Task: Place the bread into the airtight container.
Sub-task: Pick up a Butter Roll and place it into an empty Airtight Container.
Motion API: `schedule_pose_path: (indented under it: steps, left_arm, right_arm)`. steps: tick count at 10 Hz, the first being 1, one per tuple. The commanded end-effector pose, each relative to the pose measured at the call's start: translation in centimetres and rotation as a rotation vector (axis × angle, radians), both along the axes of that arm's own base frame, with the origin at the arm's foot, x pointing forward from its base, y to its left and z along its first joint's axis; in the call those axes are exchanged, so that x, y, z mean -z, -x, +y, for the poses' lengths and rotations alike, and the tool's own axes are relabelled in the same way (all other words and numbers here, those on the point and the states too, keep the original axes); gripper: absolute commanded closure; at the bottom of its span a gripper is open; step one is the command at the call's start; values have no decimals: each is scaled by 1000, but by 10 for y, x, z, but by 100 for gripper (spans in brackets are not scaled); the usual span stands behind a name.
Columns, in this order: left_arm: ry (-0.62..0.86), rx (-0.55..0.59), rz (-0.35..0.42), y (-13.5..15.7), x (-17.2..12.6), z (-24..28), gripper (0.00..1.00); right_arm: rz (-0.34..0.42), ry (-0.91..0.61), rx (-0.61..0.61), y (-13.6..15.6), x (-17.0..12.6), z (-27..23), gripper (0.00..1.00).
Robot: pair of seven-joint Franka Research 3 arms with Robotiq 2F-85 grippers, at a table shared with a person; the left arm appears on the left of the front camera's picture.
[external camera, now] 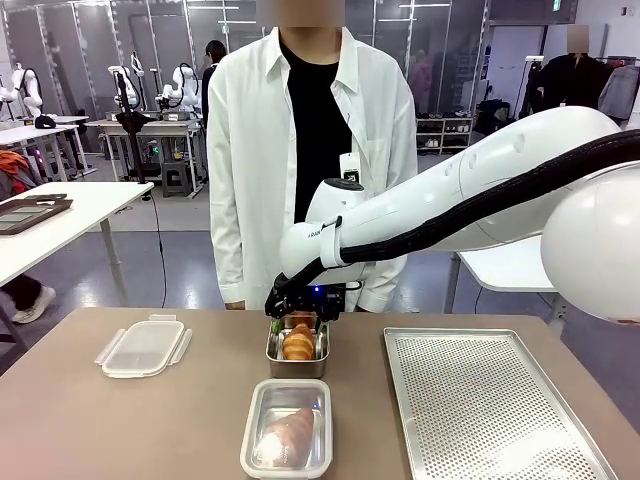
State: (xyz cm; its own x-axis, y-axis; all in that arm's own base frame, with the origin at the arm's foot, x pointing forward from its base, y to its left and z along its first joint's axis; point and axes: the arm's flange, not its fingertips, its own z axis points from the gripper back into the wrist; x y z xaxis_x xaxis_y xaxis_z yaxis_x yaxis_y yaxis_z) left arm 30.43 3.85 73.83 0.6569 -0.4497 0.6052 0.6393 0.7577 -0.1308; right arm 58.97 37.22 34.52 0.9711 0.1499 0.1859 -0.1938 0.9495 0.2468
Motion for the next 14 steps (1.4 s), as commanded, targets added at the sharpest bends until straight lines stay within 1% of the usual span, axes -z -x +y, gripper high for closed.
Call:
schedule_pose_path:
  steps: [1, 12, 13, 14]
  left_arm:
    - [-1, 24, -4, 0, -1, 1, 0]
    - [-1, 24, -4, 0, -1, 1, 0]
    - [-1, 24, -4, 0, -1, 1, 0]
    - [-1, 24, -4, 0, -1, 1, 0]
  right_arm:
    - [2, -3, 3, 0, 0, 0, 0]
    - [1, 0, 0, 0, 1, 0, 0]
    - [-19, -13, -38, 4, -27, -13, 0]
    - [-26, -19, -43, 12, -53, -28, 0]
